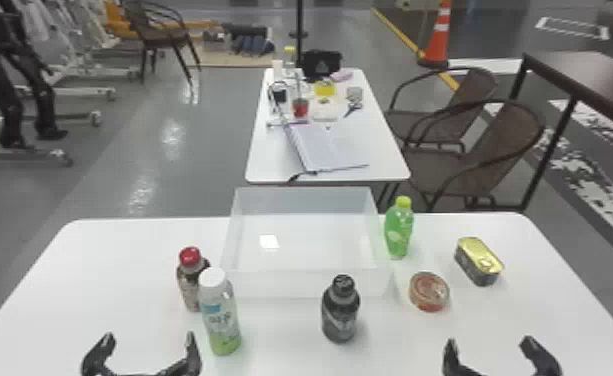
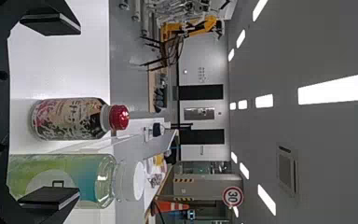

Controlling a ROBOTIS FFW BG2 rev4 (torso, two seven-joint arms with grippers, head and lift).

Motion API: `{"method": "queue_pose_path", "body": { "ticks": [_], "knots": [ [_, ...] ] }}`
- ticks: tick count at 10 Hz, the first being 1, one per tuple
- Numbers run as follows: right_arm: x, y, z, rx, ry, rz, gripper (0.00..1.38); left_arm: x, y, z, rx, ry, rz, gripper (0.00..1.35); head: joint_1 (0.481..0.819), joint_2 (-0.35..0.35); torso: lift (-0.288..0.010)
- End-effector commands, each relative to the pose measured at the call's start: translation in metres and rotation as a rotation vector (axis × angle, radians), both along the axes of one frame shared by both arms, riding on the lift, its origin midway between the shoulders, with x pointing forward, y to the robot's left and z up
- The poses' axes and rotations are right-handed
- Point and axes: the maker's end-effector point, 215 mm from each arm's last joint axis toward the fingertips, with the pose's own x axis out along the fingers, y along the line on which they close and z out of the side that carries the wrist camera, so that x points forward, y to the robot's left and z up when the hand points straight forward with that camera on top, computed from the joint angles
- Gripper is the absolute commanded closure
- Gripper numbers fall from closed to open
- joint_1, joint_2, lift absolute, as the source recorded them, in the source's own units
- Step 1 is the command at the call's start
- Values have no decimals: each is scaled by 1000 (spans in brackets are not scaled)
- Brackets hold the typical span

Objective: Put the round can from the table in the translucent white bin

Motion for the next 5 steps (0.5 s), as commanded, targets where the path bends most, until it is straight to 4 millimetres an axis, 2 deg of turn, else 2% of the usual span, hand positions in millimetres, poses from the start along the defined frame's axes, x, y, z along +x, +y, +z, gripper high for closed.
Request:
{"method": "queue_pose_path", "body": {
  "ticks": [1,5],
  "knots": [
    [0,-1,0,14,0,-4,96,0,0,0,-7,-5,-1,90,549,0,-100],
    [3,-11,-11,78,4,-35,96,0,0,-1,-13,-5,-1,90,549,0,-100]
  ]
}}
